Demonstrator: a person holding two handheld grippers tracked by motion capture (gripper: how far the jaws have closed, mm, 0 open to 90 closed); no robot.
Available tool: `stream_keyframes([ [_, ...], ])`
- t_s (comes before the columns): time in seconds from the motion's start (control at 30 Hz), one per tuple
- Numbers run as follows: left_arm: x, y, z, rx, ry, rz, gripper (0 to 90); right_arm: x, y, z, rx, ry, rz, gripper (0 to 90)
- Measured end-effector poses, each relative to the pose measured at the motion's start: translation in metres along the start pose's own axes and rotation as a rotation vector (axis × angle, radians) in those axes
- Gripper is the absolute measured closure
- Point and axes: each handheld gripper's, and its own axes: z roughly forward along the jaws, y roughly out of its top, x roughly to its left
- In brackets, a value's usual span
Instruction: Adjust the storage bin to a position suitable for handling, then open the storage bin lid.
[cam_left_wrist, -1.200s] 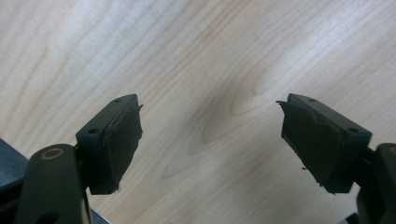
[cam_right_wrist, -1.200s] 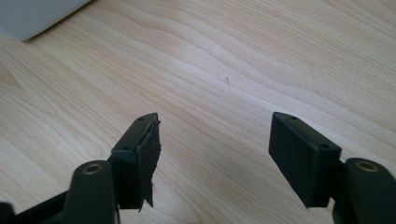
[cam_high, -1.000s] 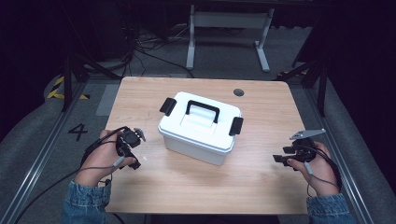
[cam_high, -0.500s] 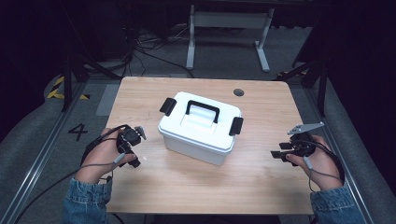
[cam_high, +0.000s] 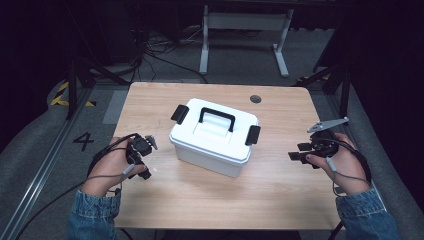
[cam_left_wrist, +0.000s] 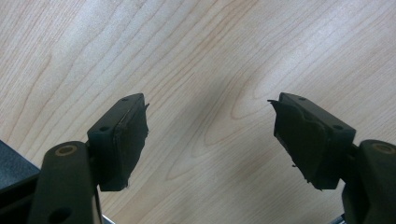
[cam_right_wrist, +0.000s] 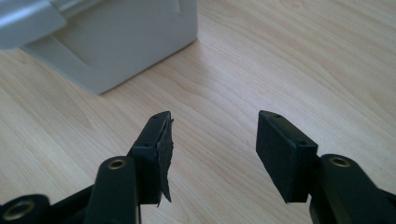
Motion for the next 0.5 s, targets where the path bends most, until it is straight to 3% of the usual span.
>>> stream_keyframes([
  [0.5, 0.000, 0.003, -0.001, 0.006, 0.005, 0.012, 26.4, 0.021, 0.040, -0.018, -0.051, 0.037, -0.045, 47.7],
])
